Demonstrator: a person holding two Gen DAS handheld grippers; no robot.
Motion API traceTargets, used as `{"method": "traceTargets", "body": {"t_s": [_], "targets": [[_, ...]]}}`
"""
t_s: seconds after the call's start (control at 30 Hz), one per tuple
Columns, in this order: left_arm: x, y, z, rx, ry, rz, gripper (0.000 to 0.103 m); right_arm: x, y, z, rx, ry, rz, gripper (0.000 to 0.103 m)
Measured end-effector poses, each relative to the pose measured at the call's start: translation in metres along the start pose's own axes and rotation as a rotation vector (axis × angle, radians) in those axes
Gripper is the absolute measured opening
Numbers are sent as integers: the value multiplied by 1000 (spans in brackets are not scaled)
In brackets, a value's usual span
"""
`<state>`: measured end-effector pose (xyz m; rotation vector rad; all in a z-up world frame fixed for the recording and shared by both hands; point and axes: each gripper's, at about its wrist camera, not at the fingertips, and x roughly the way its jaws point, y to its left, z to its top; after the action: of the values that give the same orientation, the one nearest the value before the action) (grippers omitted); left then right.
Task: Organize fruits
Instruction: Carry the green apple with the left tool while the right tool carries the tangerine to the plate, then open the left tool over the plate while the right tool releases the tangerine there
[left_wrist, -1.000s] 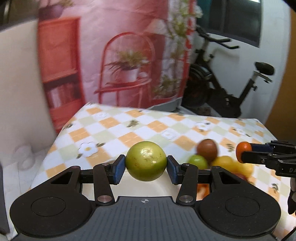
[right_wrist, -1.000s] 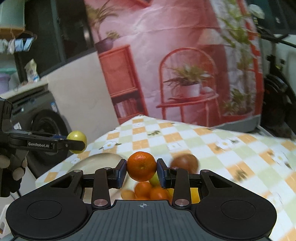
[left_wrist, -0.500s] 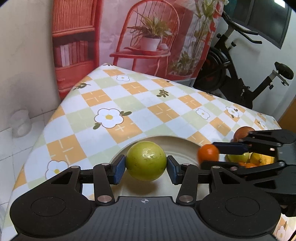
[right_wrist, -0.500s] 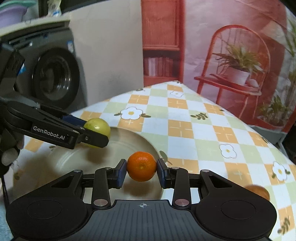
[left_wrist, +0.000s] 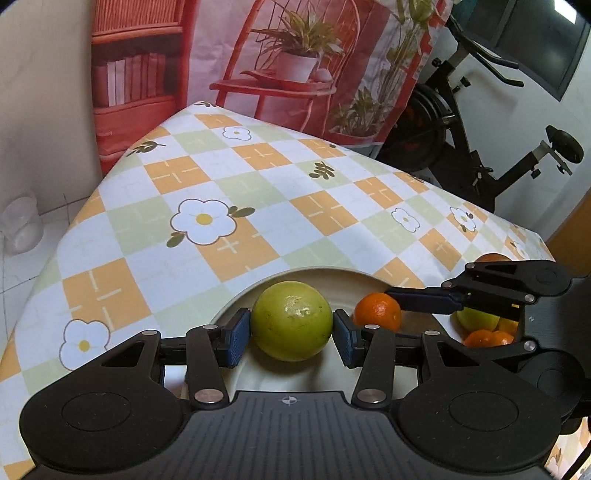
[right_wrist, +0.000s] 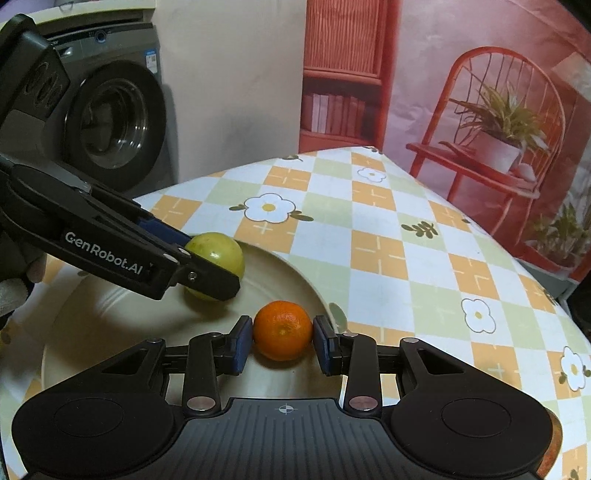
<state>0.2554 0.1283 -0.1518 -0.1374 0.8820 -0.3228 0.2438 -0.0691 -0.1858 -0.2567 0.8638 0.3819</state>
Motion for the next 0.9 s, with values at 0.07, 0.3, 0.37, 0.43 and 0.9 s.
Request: {"method": "traceTargets", "body": {"t_s": [0.07,0.3,0.37,0.43,0.9], "targets": [[0,1,0,-6,-7,-1,51,0,-1,0,1,1,2,34],[-18,1,4,-62,-46,16,54,-17,-8,-4,38,-30,13,36],[-31,-5,5,-69,-83,46,54,-33,-14,-9,80,-71,18,36],[-44,-15,5,-66,-121,71,54,-53,-20,-17,131,-125,15,36],[-69,-154,-18,65,-293,214,54,-186,-92,-130,351,-342,-170,38]]}}
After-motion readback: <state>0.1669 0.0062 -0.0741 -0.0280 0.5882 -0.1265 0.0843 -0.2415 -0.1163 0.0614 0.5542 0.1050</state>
